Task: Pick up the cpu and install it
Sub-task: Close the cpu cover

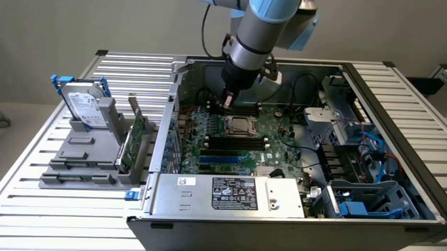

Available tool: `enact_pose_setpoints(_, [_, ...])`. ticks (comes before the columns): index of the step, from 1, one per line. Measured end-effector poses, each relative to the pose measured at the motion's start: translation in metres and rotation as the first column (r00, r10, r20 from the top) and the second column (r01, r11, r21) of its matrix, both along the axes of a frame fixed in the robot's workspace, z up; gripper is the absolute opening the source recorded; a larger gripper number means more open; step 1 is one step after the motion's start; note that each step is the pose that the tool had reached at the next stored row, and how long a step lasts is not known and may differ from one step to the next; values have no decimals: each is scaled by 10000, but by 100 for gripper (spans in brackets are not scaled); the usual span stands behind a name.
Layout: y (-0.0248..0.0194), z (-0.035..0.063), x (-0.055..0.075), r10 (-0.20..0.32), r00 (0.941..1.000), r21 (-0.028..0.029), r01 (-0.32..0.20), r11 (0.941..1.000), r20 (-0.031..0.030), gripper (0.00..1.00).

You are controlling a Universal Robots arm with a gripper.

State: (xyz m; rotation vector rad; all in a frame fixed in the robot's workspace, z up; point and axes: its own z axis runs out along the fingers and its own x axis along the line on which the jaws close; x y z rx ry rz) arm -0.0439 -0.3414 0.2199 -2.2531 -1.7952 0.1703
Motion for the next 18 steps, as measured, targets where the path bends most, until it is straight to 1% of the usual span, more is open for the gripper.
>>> enact_pose_setpoints(3, [-1,-1,-1,-277,9996,3,277,9996,-11,11])
enact_pose_setpoints(4, [-7,-1,-3,-306,9995,3,306,9995,-33,11])
enact_pose_setpoints(9, [-49,0,-24,-368,9992,-4,368,9993,-153,11])
enact_pose_setpoints(12, [-95,7,-43,-388,9990,4,388,9992,-230,11])
enact_pose_setpoints(14, [-124,15,-50,-409,9987,19,410,9992,-295,11])
enact_pose_setpoints(15, [-136,18,-52,-427,9985,22,428,9991,-338,11])
enact_pose_setpoints(17, [-145,20,-54,-506,9979,22,507,9987,-403,11])
enact_pose_setpoints(18, [-145,21,-55,-593,9974,20,594,9982,-420,11])
